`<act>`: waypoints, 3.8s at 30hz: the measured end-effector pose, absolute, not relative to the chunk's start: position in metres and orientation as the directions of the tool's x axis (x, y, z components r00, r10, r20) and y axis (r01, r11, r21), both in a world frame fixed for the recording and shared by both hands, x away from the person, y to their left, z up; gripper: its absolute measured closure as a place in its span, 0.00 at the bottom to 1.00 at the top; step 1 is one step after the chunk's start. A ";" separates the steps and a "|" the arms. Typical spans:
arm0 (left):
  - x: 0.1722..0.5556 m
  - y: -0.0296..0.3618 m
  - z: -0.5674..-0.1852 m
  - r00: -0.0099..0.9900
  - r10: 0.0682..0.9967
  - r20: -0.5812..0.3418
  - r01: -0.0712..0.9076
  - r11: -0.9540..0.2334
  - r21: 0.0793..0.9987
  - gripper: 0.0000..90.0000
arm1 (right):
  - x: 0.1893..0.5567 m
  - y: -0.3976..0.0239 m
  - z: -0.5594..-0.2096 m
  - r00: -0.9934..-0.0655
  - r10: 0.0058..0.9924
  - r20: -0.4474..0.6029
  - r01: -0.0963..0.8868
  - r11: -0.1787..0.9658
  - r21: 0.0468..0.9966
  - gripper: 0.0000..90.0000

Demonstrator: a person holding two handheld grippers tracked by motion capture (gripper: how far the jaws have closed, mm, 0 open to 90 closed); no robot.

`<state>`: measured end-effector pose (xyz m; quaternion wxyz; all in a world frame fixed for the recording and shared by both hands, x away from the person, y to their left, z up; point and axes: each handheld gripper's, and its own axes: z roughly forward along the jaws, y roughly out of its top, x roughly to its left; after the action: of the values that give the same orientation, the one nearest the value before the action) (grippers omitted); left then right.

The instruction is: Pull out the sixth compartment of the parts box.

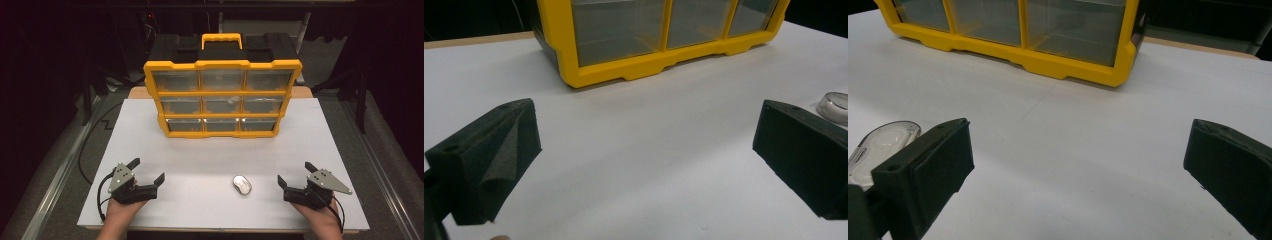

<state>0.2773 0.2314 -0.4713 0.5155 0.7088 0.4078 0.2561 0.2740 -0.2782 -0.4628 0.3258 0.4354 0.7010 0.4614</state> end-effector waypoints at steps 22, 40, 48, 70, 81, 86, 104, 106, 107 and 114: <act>0.277 0.231 -0.471 0.554 0.830 -0.056 0.309 -0.143 0.940 0.00 | 0.272 -0.277 -0.460 -0.401 0.913 -0.070 0.287 0.198 0.937 0.00; 0.278 0.231 -0.472 0.563 0.824 -0.066 0.319 -0.143 0.937 0.00 | 0.301 -0.262 -0.461 -0.395 0.914 -0.091 0.303 0.223 0.927 0.00; 0.278 0.232 -0.472 0.562 0.825 -0.069 0.321 -0.141 0.937 0.00 | 0.318 -0.256 -0.461 -0.392 0.915 -0.097 0.309 0.230 0.923 0.00; 0.278 0.233 -0.473 0.559 0.826 -0.073 0.325 -0.137 0.936 0.00 | 0.368 -0.252 -0.462 -0.359 0.926 -0.117 0.341 0.247 0.907 0.00; 0.278 0.234 -0.471 0.560 0.824 -0.082 0.330 -0.131 0.935 0.00 | 0.364 -0.251 -0.458 -0.371 0.915 -0.162 0.333 0.293 0.896 0.00; 0.279 0.236 -0.470 0.563 0.822 -0.087 0.335 -0.130 0.933 0.01 | 0.358 -0.251 -0.456 -0.376 0.908 -0.185 0.329 0.317 0.890 0.00; 0.278 0.236 -0.469 0.563 0.822 -0.082 0.328 -0.131 0.935 0.01 | 0.337 -0.270 -0.450 -0.400 0.881 -0.252 0.338 0.397 0.853 0.00; 0.277 0.236 -0.469 0.562 0.823 -0.082 0.325 -0.128 0.937 0.01 | 0.336 -0.270 -0.450 -0.406 0.877 -0.258 0.332 0.405 0.852 0.00; 0.277 0.236 -0.469 0.562 0.823 -0.080 0.322 -0.129 0.938 0.01 | 0.336 -0.270 -0.450 -0.411 0.872 -0.266 0.326 0.413 0.850 0.00; 0.278 0.235 -0.472 0.559 0.826 -0.071 0.314 -0.131 0.940 0.00 | 0.335 -0.264 -0.452 -0.423 0.842 -0.336 0.311 0.483 0.818 0.00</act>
<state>0.2784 0.2355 -0.4723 0.5229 0.7112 0.4010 0.2448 0.3348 -0.2640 -0.4517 0.3856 0.3741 0.7700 0.3441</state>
